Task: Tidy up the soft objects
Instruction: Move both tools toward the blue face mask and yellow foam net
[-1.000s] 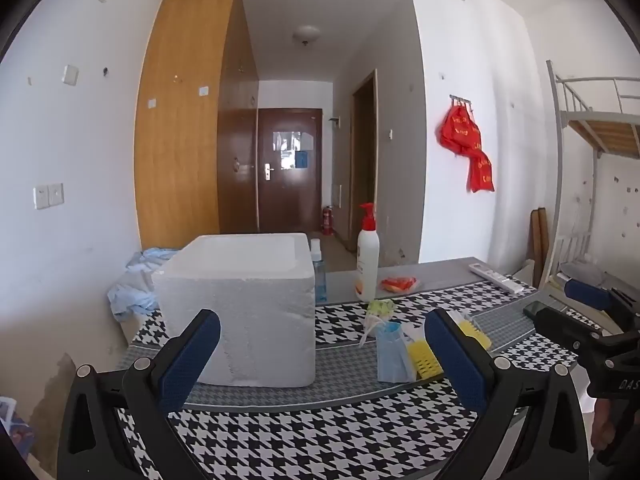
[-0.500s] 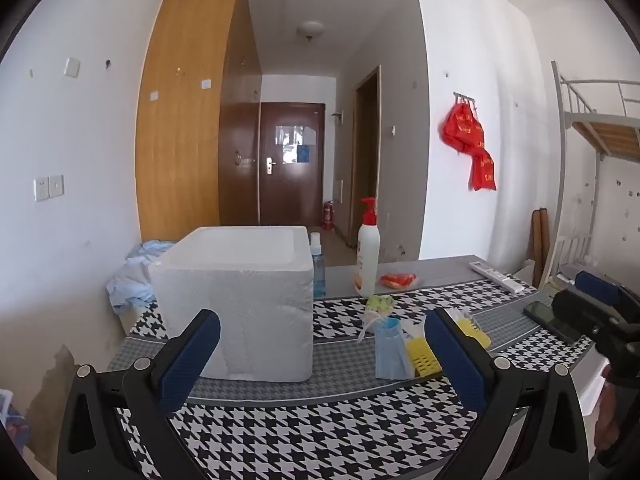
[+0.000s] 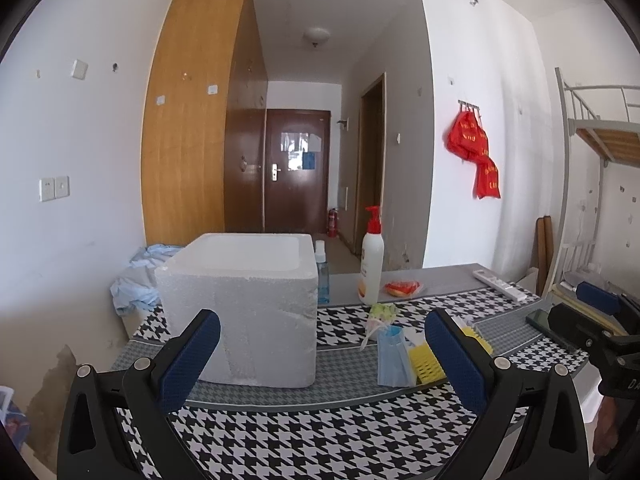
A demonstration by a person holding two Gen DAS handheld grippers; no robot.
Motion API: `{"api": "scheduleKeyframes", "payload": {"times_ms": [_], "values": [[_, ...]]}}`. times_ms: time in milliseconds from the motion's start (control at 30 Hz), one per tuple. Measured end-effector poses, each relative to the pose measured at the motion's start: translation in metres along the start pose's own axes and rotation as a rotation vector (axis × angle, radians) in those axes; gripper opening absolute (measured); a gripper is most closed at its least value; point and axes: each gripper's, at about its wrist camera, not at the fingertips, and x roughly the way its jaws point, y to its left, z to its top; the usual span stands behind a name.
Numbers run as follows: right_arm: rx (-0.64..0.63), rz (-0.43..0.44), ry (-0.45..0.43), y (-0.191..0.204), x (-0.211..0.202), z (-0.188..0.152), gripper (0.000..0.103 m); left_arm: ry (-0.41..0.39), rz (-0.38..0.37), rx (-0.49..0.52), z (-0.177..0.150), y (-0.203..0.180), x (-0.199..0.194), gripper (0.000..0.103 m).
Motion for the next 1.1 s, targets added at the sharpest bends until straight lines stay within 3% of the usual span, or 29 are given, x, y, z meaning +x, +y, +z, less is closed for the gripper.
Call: {"api": "scheduleKeyframes", "payload": {"times_ms": [367,1100], "values": [[0.005,-0.008,-0.023,-0.003,-0.008,0.003,0.102,-0.036,0.013,0.01,0.0,-0.005,-0.007,0.102],[0.007,-0.041,-0.007,-0.012,-0.002,0.001,0.102,-0.03,-0.02,0.017,0.005,-0.011,-0.001,0.102]]}}
